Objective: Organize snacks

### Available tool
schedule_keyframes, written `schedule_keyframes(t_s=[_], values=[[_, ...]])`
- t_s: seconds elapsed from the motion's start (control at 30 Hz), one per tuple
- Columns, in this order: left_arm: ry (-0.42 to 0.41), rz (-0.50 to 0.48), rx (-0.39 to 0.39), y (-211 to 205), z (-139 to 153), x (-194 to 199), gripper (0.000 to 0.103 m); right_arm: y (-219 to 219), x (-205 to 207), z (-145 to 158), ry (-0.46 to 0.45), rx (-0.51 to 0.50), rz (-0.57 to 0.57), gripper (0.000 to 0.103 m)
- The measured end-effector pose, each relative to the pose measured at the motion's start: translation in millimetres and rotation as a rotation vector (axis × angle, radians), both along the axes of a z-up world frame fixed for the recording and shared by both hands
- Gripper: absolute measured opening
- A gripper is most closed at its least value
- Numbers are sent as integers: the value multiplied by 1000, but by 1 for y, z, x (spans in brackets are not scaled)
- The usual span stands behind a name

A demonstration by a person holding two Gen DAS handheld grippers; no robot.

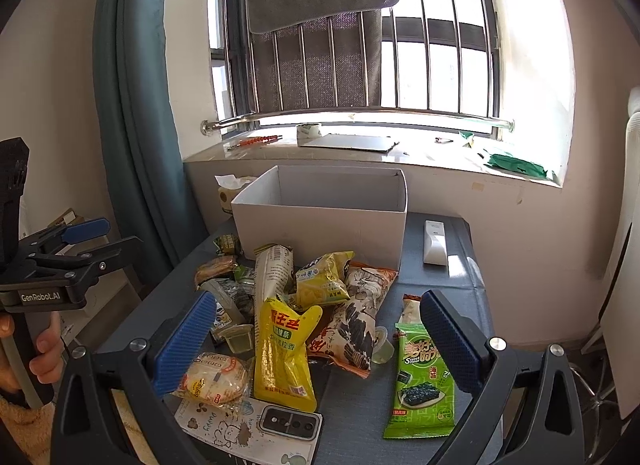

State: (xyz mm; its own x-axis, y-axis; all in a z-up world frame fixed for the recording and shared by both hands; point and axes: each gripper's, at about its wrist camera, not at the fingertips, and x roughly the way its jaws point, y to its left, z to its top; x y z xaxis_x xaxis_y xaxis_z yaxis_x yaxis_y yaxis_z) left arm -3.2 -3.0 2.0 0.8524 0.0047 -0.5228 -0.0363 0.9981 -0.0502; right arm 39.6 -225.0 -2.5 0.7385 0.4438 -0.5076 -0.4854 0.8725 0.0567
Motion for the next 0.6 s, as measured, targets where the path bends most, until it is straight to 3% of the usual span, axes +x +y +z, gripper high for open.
schedule_keyframes(t_s=[0.6], values=[[7, -3, -10, 0, 0, 1, 103, -7, 1, -2, 16, 17, 2, 103]])
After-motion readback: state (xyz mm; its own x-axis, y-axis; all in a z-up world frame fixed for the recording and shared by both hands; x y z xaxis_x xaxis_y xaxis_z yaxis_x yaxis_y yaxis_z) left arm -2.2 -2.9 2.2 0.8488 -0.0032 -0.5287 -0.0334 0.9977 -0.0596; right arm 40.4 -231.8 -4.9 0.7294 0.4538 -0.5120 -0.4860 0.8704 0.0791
